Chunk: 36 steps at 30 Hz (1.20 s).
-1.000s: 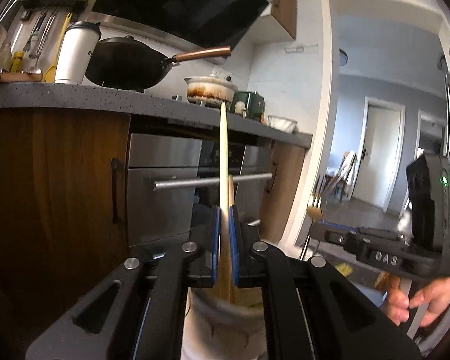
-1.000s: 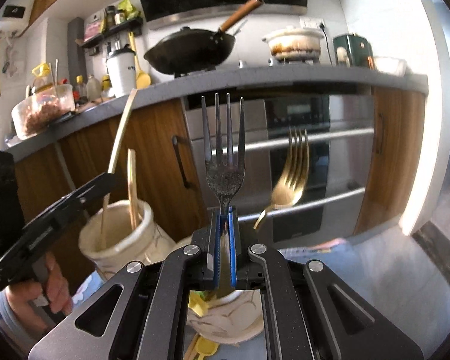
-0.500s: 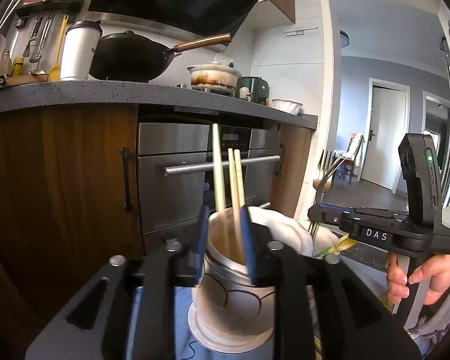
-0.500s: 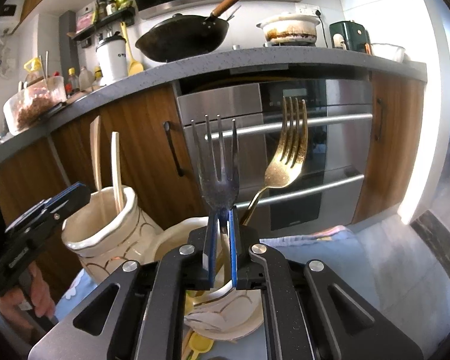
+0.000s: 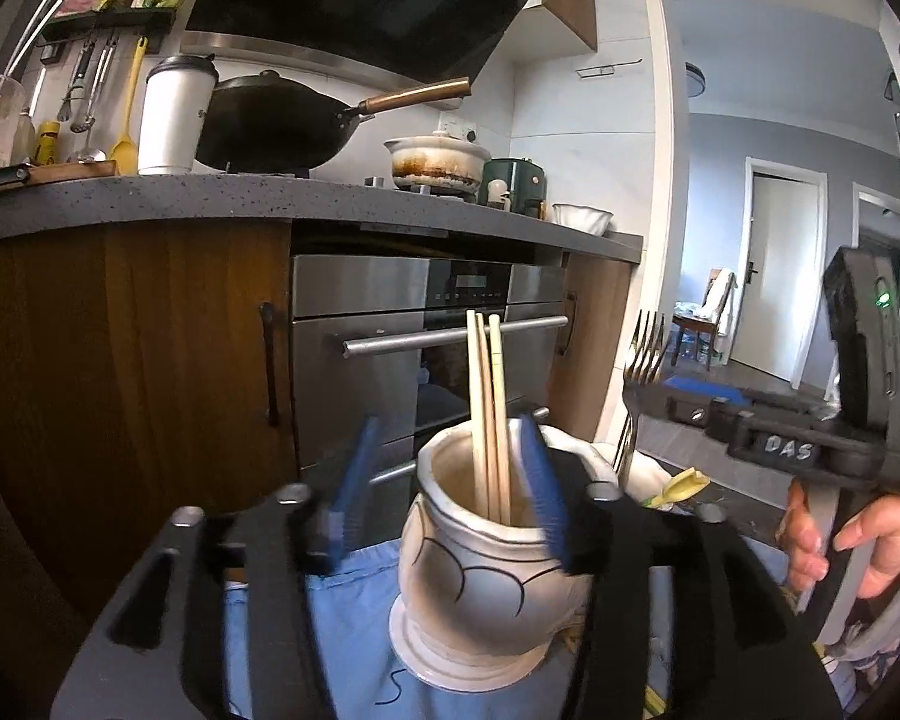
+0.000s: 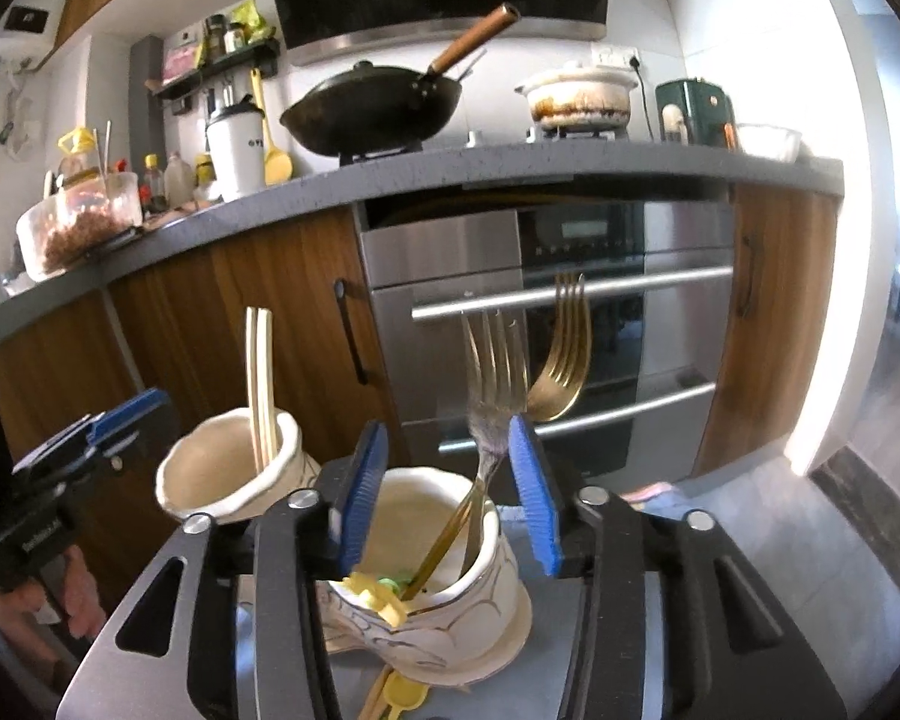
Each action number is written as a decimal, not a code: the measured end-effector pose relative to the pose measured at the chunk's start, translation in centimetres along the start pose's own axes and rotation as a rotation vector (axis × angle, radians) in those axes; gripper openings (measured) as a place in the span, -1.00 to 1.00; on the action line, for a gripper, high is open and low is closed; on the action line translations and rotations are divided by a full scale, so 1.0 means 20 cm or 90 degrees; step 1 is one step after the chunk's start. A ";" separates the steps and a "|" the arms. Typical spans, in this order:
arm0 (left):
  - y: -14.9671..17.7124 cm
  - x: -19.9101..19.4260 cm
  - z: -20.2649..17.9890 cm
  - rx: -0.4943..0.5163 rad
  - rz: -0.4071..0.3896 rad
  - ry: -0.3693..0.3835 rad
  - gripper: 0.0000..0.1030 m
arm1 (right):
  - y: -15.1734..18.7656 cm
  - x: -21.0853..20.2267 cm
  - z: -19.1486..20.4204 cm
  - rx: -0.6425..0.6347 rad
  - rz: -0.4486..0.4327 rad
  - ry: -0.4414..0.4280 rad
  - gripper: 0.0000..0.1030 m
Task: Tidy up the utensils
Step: 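Withdraw both open tools back toward the utensils on the cloth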
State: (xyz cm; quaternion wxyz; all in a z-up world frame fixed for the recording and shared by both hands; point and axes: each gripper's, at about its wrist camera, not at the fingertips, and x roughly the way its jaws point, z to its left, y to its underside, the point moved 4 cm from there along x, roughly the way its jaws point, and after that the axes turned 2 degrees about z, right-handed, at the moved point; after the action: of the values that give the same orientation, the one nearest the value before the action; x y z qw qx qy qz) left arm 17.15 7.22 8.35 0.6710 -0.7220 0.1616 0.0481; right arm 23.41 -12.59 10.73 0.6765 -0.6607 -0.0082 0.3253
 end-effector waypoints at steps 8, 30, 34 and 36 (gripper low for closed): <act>-0.02 -0.10 0.00 -0.004 -0.013 -0.015 0.84 | -0.01 -0.18 -0.01 0.010 -0.033 0.011 0.88; 0.35 -0.25 -0.15 0.017 0.168 -0.004 0.89 | 0.53 -0.30 -0.14 0.042 0.180 0.081 0.90; 0.45 -0.22 -0.18 0.013 0.206 0.001 0.89 | 0.64 -0.25 -0.10 0.044 0.221 0.066 0.90; 0.49 -0.21 -0.20 0.018 0.220 0.004 0.89 | 0.68 -0.23 -0.08 0.046 0.240 0.060 0.87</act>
State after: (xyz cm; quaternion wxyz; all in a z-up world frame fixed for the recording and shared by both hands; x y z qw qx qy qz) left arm 9.67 3.55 0.59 0.6625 -0.6740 0.2859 0.1585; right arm 14.65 -17.33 0.17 0.6265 -0.6401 0.1594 0.4151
